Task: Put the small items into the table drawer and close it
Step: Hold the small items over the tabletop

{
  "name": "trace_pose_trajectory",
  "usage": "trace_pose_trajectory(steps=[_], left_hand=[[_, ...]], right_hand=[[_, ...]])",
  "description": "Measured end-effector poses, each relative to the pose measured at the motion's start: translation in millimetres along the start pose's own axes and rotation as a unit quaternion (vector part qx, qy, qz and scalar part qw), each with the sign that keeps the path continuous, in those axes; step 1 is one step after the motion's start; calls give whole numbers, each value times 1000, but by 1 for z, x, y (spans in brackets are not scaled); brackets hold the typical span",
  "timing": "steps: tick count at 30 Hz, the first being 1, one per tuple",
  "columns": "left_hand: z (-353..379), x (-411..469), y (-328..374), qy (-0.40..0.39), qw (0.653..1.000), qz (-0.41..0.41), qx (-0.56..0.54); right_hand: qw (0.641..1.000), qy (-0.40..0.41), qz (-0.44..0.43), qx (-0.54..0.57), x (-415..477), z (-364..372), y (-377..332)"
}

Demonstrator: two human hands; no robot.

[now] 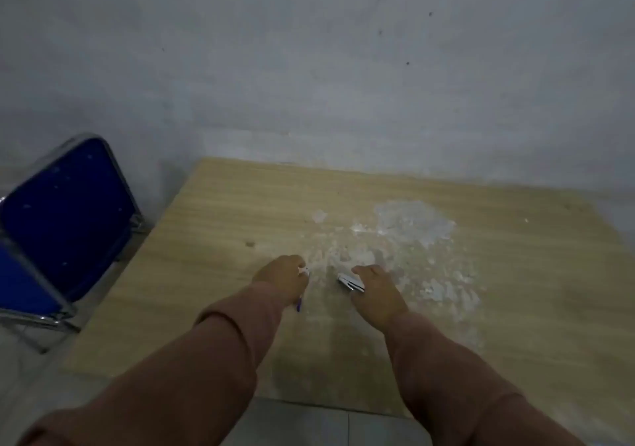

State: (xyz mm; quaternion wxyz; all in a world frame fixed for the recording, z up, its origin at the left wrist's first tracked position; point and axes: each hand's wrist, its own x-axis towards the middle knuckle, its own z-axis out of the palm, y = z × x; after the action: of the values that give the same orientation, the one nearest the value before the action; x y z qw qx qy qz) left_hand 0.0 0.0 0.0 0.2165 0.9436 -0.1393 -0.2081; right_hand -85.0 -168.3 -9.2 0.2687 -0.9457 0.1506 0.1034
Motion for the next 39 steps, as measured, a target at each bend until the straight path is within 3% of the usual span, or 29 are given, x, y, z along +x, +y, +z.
trace_pose_trajectory(steps=[18,32,39], left_hand=[[18,17,-15,0,998,-63,-2],[37,38,1,-33,990,-122,64],[41,38,7,-33,991,-132,0]], right_hand=[[973,-54,54,-216,44,30,1],[987,-89,131,-12,29,29,7],[971,-80,175,140,17,21,12]])
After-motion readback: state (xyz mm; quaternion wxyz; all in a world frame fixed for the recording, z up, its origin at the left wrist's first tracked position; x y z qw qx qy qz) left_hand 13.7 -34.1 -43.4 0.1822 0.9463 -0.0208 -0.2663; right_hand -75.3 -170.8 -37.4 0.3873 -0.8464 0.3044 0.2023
